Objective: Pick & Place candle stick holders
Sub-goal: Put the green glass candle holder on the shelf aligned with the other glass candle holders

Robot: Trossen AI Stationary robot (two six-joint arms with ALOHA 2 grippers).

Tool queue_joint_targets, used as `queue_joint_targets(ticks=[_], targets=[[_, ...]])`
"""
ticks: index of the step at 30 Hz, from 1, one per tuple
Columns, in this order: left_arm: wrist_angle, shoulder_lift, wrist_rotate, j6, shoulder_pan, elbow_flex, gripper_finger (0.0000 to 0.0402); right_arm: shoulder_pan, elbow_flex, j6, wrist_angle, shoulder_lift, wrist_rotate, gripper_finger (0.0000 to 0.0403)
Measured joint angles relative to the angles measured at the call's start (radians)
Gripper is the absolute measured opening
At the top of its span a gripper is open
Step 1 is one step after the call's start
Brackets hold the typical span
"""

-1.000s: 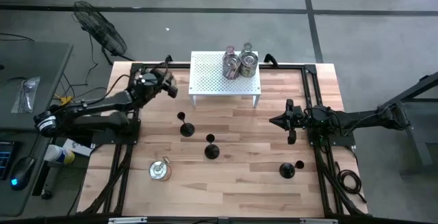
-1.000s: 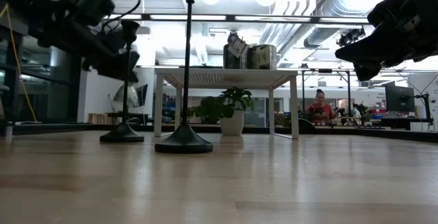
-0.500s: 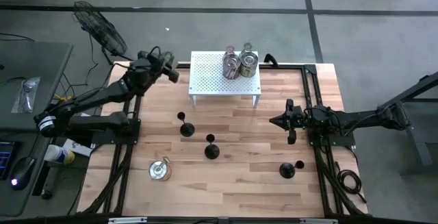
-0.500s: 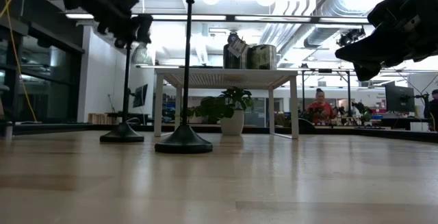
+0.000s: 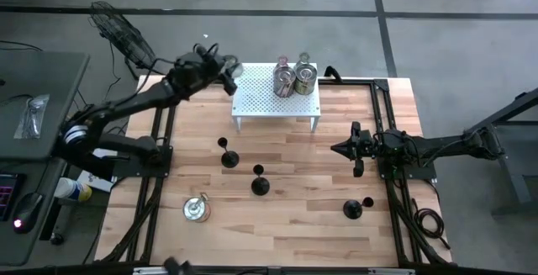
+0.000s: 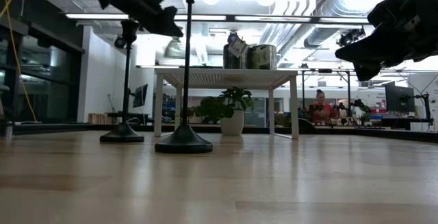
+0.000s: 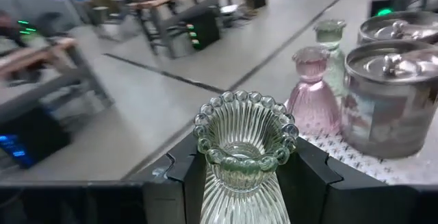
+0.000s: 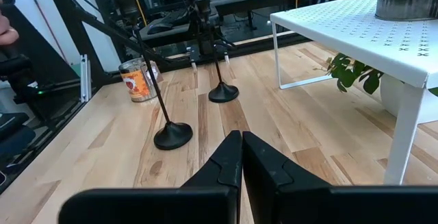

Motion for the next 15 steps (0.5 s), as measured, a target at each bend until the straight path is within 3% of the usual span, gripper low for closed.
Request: queue_joint_targets(ticks=[6, 11, 15], targets=[[0.095, 0.121, 0.28, -0.056, 0.105, 0.04, 0.0139, 0.0, 0.0, 0.0, 0.0, 0.0, 0.001, 0.0004], [0.102, 0.175, 0.429, -0.077, 0.157, 0.059, 0.0139, 0.0, 0.0, 0.0, 0.0, 0.0, 0.002, 0.0004], [0.108, 0.208, 0.48, -0.07, 0.159, 0.078, 0.0139, 0.0, 0.0, 0.0, 0.0, 0.0, 0.002, 0.0004]])
